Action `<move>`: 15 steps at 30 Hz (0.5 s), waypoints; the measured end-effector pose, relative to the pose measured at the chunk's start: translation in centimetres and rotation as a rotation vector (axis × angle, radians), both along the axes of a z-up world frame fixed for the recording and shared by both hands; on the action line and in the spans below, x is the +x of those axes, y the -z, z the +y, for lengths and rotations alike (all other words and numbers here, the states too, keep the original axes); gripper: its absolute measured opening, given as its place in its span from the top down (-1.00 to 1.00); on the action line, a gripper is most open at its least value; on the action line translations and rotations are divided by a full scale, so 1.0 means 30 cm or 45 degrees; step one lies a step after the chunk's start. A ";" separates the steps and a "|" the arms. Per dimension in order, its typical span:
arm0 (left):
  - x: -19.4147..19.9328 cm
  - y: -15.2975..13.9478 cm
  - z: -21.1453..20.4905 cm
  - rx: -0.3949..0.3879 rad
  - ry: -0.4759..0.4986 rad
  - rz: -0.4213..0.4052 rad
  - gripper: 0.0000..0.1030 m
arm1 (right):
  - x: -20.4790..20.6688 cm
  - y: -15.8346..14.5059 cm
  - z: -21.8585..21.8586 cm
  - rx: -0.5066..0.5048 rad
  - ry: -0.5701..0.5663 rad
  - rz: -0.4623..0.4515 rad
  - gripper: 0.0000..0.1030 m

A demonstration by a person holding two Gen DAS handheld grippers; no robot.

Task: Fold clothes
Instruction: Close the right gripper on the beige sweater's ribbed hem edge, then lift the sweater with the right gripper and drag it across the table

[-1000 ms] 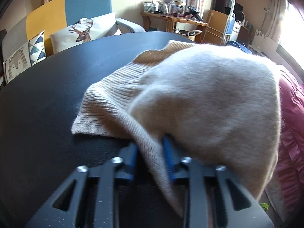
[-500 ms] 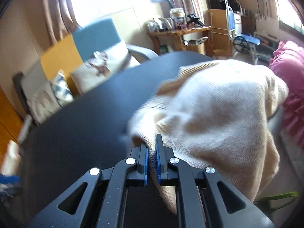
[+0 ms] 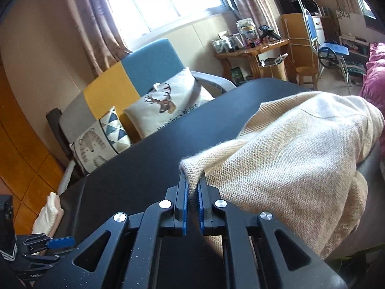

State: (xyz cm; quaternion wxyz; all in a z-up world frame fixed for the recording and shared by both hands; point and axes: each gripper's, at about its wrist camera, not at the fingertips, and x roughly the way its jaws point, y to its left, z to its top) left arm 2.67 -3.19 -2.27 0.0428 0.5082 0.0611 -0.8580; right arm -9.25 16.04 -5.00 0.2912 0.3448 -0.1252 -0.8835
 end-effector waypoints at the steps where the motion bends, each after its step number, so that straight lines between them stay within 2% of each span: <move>1: 0.003 -0.001 -0.005 0.002 -0.007 0.000 0.20 | 0.009 -0.007 -0.009 -0.015 -0.011 0.000 0.86; 15: 0.044 -0.012 -0.127 0.045 -0.142 0.015 0.20 | 0.133 -0.091 -0.223 -0.203 -0.256 0.005 0.86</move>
